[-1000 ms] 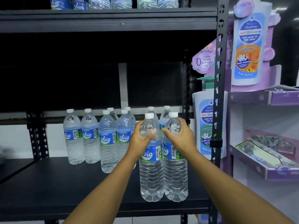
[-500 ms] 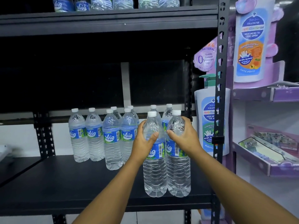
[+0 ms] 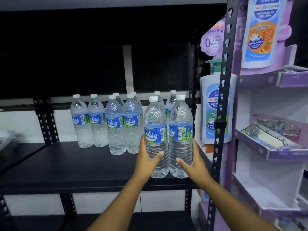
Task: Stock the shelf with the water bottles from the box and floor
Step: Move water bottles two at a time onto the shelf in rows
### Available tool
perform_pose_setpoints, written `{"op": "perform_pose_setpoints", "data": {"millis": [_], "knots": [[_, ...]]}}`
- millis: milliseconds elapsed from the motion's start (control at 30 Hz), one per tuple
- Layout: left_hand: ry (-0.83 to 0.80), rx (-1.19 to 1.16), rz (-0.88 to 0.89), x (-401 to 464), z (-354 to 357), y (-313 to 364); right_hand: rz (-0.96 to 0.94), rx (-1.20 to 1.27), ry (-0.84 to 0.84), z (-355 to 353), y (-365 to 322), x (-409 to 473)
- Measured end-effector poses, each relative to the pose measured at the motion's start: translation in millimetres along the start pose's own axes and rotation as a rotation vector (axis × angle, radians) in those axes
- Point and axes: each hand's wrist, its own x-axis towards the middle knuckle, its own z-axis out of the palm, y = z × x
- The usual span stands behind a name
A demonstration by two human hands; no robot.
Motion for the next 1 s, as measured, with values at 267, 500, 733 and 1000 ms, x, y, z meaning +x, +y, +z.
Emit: {"op": "perform_pose_setpoints", "data": {"millis": [267,500,733,1000], "knots": [[0.014,0.028,-0.045,-20.5,4.9,-21.5,0.031,0.017,0.019,3.4,14.3,-11.0],[0.016,0.033,-0.073,-15.2,4.6,-26.4,0.052,-0.001,0.043,7.0,23.7,-5.5],[-0.006,0.043,-0.077,1.0,4.8,-36.4,0.063,-0.016,0.028,10.8,29.9,9.3],[-0.087,0.022,-0.091,37.8,6.3,-52.5,0.078,-0.022,0.013,17.4,46.2,45.8]]}}
